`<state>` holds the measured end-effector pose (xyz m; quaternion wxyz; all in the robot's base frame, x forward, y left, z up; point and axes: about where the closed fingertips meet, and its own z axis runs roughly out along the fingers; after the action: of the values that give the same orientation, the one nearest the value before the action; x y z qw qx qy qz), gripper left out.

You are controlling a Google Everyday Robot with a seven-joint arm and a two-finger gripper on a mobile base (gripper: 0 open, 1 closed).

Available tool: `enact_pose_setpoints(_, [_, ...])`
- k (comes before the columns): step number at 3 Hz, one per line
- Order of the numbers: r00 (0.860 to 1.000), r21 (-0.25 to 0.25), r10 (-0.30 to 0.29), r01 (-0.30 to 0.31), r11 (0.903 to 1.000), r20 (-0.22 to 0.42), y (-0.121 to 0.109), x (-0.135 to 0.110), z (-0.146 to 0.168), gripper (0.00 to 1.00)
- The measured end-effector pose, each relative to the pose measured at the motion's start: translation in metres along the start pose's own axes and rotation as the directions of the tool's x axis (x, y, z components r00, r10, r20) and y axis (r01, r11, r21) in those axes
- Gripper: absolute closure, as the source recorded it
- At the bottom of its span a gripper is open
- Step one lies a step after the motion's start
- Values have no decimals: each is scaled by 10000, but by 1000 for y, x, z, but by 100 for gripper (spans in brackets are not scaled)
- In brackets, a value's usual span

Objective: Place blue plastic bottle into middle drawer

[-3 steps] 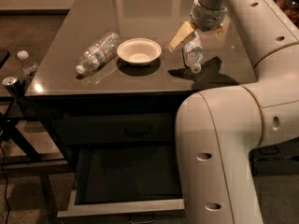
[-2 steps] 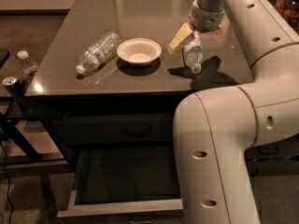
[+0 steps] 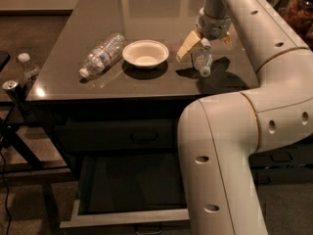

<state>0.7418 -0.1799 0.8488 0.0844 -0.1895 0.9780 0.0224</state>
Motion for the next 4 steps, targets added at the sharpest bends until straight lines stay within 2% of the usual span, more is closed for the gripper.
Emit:
enact_pose_setpoints(1, [9999,-19,-52,51,10000,-158,-2,1,10,0])
enact_pose_setpoints(2, [9999,-19,-52,51,10000,-158,-2,1,10,19])
enact_pose_setpoints(4, [9999,-19,-52,51,10000,-158,-2,1,10,64])
